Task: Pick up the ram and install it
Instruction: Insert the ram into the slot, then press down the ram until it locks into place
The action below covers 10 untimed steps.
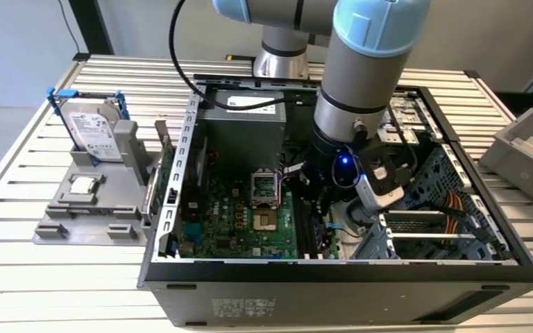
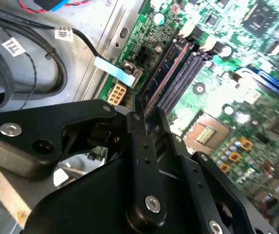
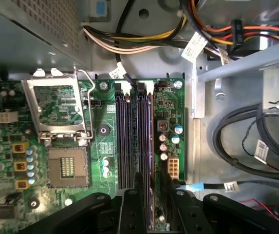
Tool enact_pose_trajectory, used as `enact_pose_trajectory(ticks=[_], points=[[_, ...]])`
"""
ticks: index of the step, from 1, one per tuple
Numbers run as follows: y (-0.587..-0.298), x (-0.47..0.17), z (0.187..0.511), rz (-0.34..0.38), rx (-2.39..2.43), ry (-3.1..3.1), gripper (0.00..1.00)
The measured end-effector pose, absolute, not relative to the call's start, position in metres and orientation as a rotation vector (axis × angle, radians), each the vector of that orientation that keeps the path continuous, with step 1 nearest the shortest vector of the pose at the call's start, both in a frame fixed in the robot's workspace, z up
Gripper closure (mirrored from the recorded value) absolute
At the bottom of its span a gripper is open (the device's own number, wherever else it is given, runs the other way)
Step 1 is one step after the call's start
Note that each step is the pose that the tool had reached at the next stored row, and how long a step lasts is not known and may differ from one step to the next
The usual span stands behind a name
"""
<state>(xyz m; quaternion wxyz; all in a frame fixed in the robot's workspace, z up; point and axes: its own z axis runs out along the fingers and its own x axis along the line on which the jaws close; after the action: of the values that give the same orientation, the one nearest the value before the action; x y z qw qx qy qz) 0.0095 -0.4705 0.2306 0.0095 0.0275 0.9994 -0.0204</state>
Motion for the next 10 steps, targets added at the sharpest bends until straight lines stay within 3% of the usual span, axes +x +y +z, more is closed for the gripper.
enact_pose_trajectory(ticks=[9,10], points=[[-0.471,0.009,0.247,-0.064,0.087,3.125,0.0],[-0.471,0.01,0.248,-0.064,0.087,3.125,1.0]])
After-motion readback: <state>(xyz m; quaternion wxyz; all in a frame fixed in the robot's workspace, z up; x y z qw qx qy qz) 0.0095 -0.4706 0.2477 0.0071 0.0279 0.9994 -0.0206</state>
